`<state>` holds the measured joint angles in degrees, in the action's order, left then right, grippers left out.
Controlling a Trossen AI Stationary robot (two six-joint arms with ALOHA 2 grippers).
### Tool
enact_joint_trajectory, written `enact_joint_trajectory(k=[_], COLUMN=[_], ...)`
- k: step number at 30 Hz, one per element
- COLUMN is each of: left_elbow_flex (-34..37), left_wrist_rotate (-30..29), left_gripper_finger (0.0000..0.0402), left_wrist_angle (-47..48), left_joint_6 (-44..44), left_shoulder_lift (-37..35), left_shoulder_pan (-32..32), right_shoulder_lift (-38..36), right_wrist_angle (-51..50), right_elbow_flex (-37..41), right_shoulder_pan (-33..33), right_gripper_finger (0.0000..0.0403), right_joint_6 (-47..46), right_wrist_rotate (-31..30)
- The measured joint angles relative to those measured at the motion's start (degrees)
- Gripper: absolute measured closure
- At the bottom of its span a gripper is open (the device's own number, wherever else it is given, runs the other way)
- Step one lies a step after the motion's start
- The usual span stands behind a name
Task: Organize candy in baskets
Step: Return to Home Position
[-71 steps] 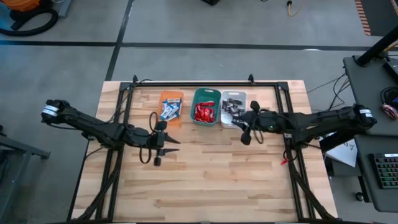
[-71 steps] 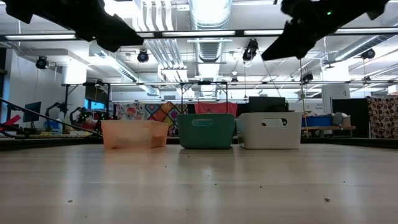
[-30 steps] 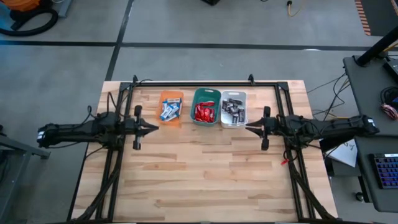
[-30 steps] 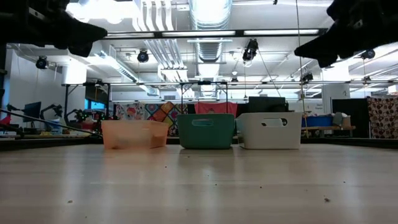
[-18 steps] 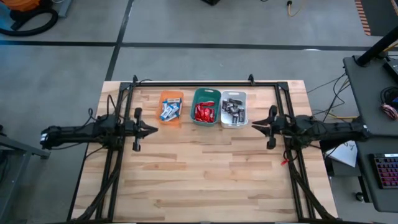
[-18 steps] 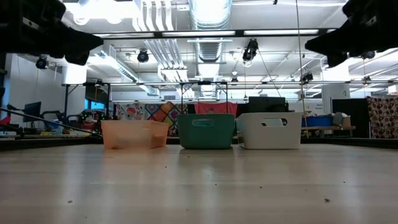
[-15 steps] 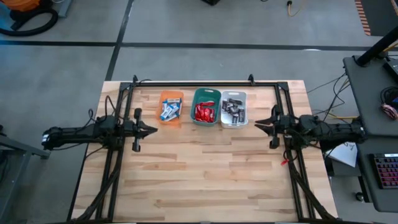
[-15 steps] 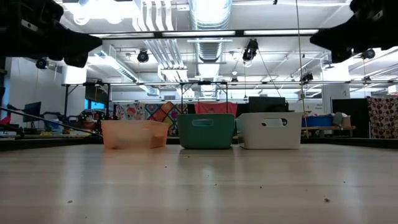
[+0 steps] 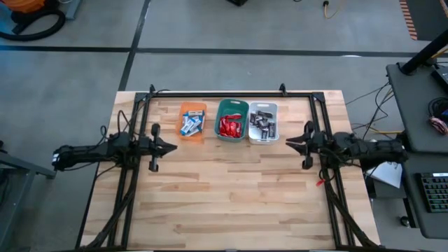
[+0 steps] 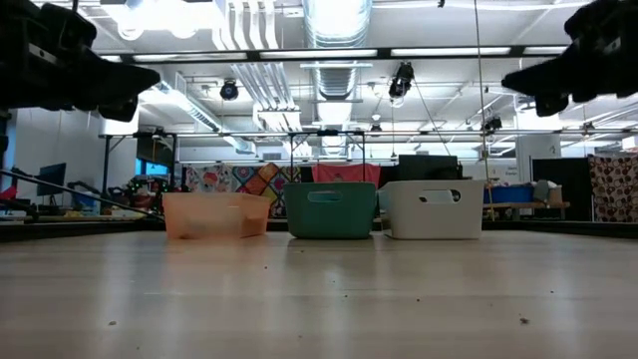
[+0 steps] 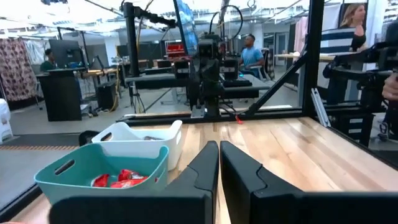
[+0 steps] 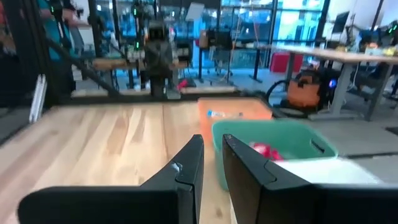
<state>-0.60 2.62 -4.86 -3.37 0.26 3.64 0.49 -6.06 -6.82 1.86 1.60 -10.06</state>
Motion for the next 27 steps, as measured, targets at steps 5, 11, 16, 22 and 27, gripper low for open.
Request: enact_joint_trajectory(k=[5, 11, 16, 22, 27], left_elbow_flex=[0.0, 0.0, 0.0, -0.4, -0.4], left_wrist_rotate=[1.4, -0.4, -10.3, -14.3, -14.5], left_gripper_finger=[0.0402, 0.0402, 0.0401, 0.0401, 0.0401], left_wrist_angle=[0.3, 2.2, 2.5, 2.6, 2.8], left_joint_6=[-0.5, -1.3, 9.8, 14.6, 14.6], left_shoulder_lift=[0.2, 0.5, 1.2, 2.5, 3.3], left_shoulder_pan=[0.0, 0.0, 0.0, 0.0, 0.0], right_shoulder_lift=[-0.4, 1.5, 1.6, 3.1, 4.1], right_wrist_angle=[7.9, 8.5, 8.4, 8.0, 9.2], right_elbow_flex=[6.0, 6.0, 6.1, 6.1, 6.0], right_shoulder_pan=[0.0, 0.0, 0.0, 0.0, 0.0], right_gripper_finger=[0.0351, 0.0351, 0.0351, 0.0351, 0.0351], right_joint_6=[1.1, 8.2, 9.7, 0.7, 7.2], right_wrist_rotate=[1.6, 2.8, 2.6, 3.4, 5.4])
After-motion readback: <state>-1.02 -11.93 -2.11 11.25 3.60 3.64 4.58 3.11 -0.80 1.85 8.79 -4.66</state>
